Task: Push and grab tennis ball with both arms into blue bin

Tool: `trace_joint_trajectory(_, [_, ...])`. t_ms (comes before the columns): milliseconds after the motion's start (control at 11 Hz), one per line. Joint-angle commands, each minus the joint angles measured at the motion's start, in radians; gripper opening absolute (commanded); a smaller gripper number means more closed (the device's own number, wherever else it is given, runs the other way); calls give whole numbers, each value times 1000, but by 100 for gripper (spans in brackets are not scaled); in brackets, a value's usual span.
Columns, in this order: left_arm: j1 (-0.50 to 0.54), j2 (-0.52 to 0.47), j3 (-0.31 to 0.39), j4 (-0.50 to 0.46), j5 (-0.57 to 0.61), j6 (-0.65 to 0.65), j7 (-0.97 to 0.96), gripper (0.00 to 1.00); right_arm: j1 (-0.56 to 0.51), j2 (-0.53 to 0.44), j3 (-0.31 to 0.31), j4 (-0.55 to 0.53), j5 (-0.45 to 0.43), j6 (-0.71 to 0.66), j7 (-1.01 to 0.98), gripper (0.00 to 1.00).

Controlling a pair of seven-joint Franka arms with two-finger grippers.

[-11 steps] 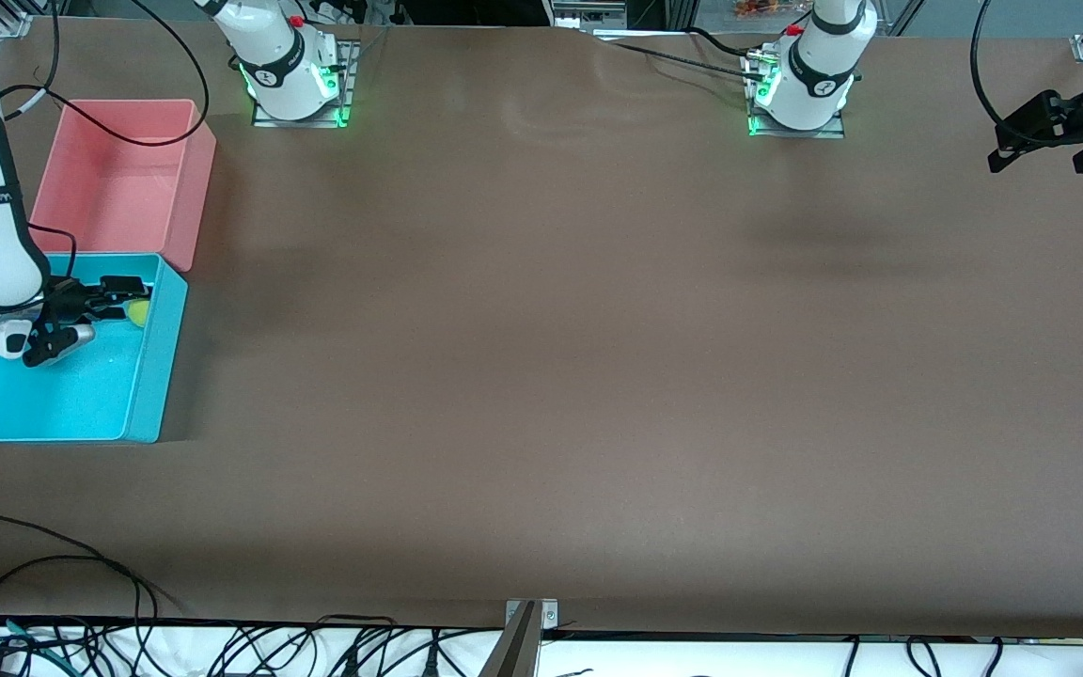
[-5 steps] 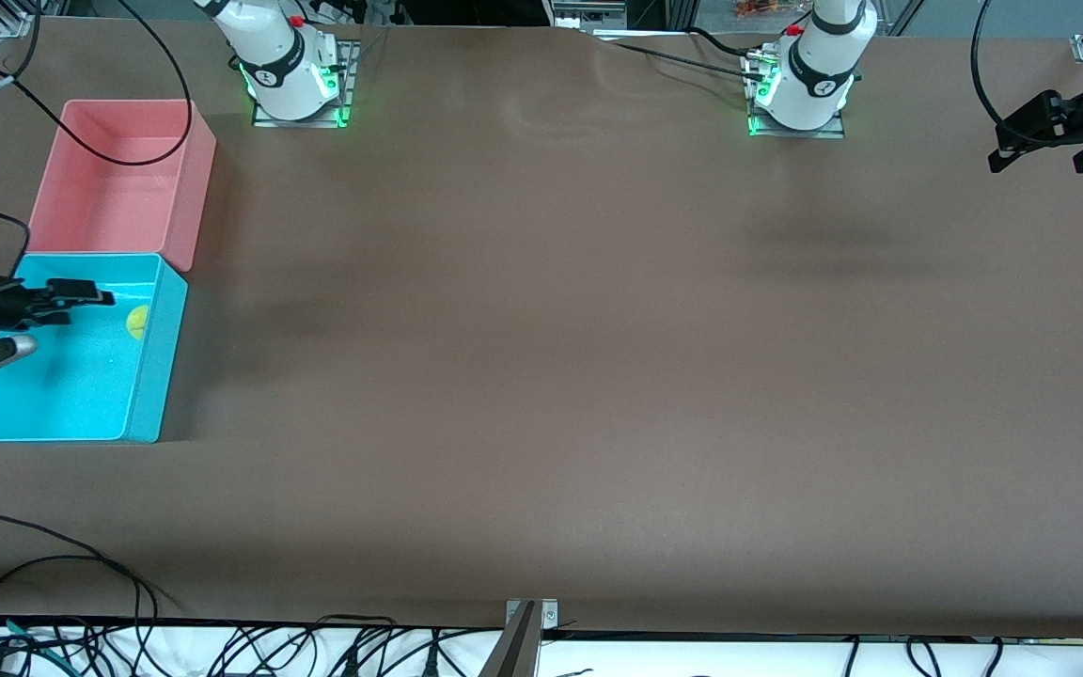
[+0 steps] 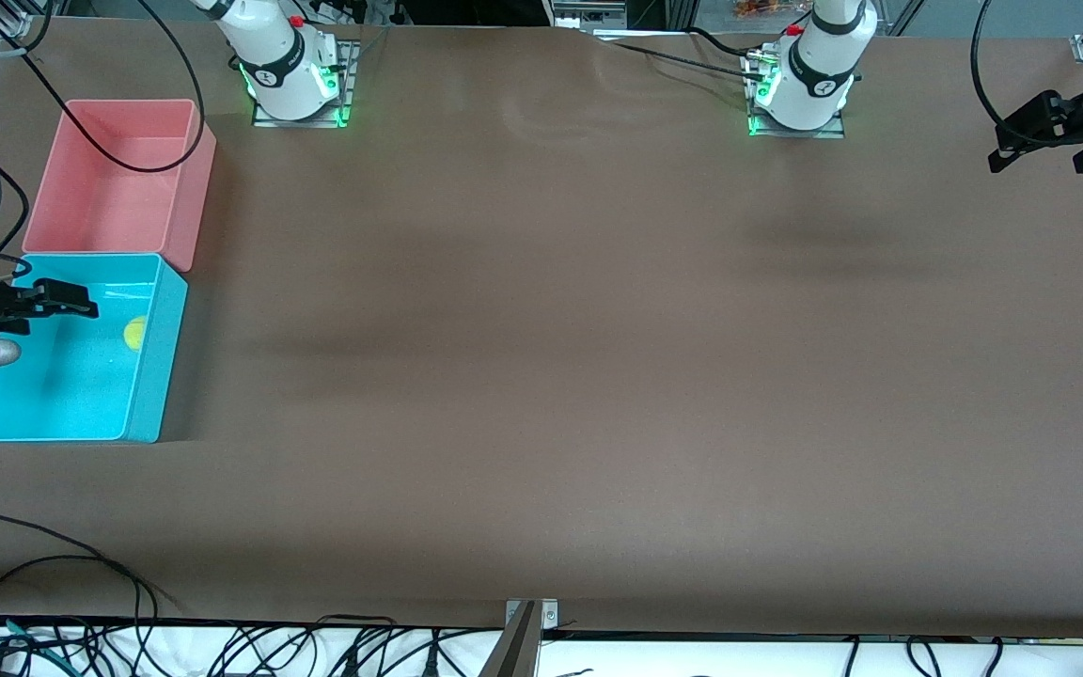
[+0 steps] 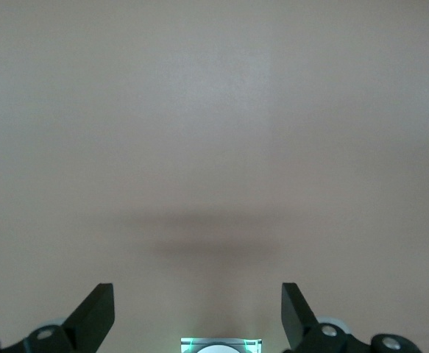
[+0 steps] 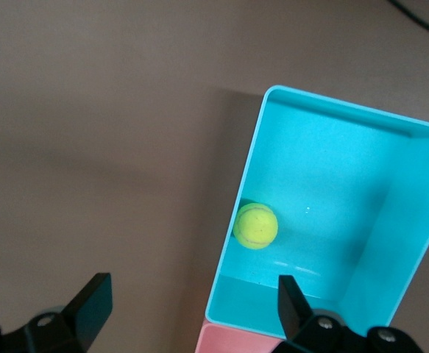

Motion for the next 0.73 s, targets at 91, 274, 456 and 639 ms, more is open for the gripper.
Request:
trace_joint_trajectory(91, [0, 11, -1, 28, 14, -22, -8, 100, 11, -4, -8, 182, -20, -154, 105, 100])
trace_joint_trajectory(274, [0, 11, -1, 28, 13, -22, -8, 100, 13, -7, -6, 241, -14, -217, 169, 100])
trace_joint_trajectory(456, [0, 11, -1, 28, 14, -22, -8, 100, 16, -46, -1, 258, -9, -227, 231, 100])
trace_joint_trajectory(639, [0, 11, -1, 29, 14, -22, -8, 100, 21, -96, 34, 229, -28, -213, 278, 100])
